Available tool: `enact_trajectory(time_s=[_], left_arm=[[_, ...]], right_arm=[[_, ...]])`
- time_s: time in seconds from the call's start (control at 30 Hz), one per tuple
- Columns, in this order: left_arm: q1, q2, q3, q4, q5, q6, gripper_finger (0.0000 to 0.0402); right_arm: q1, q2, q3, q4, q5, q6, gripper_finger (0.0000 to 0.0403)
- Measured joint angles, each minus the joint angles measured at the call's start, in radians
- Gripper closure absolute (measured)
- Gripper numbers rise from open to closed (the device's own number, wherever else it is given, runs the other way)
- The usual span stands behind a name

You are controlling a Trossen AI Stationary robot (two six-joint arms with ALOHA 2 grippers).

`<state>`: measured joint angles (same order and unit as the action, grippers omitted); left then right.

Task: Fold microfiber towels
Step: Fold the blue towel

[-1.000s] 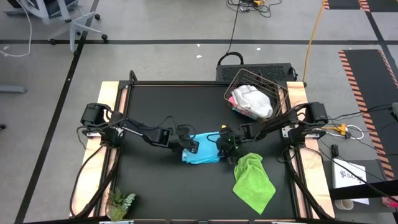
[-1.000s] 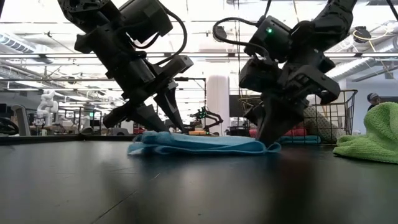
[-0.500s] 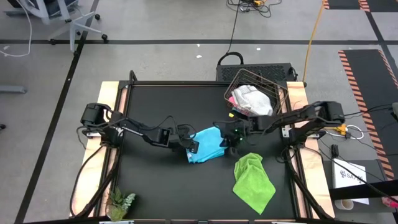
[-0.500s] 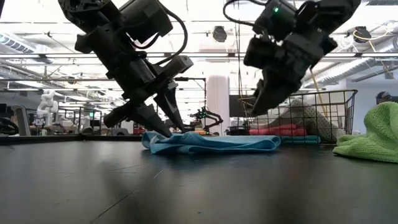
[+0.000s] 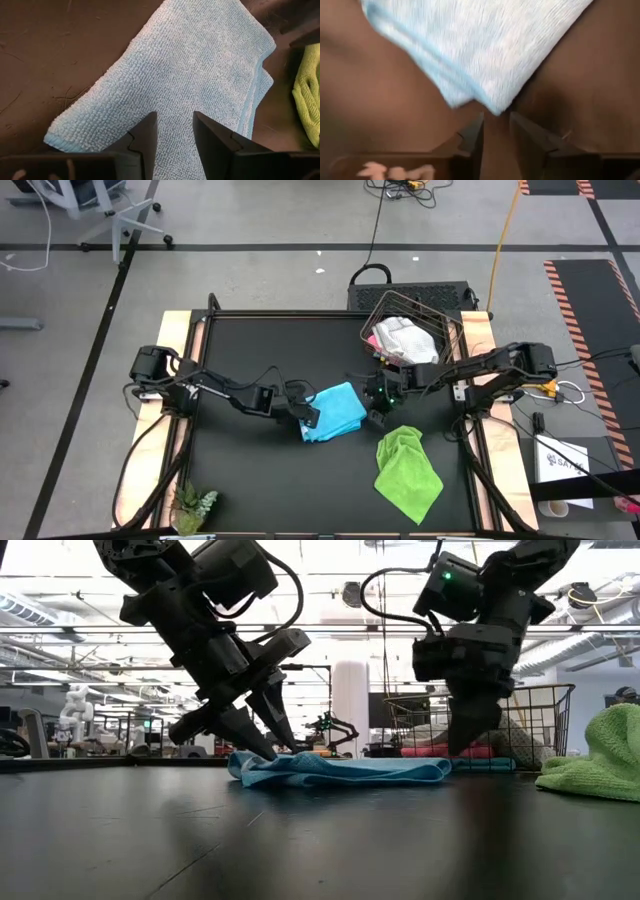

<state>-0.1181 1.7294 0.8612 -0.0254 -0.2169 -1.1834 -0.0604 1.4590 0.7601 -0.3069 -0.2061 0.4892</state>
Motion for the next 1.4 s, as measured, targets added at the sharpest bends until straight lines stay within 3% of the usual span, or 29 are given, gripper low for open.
enact_trajectory(time_s=[0.23,0.57,0.8,1.4], left_arm=[[0.000,0.000,0.000,0.000,0.008,0.024,0.0275],[0.000,0.000,0.000,0.000,0.008,0.053,0.0275],[0.000,0.000,0.000,0.000,0.010,0.064,0.0275],[0.008,0.000,0.000,0.000,0.010,0.057,0.0275]], right_arm=[[-0.041,0.000,0.000,0.054,0.000,0.126,0.0281],[-0.043,0.000,-0.057,0.058,-0.007,0.315,0.0275],[-0.043,0.000,-0.134,0.309,-0.008,0.397,0.0275],[-0.042,0.000,-0.192,0.414,-0.008,0.410,0.0275]])
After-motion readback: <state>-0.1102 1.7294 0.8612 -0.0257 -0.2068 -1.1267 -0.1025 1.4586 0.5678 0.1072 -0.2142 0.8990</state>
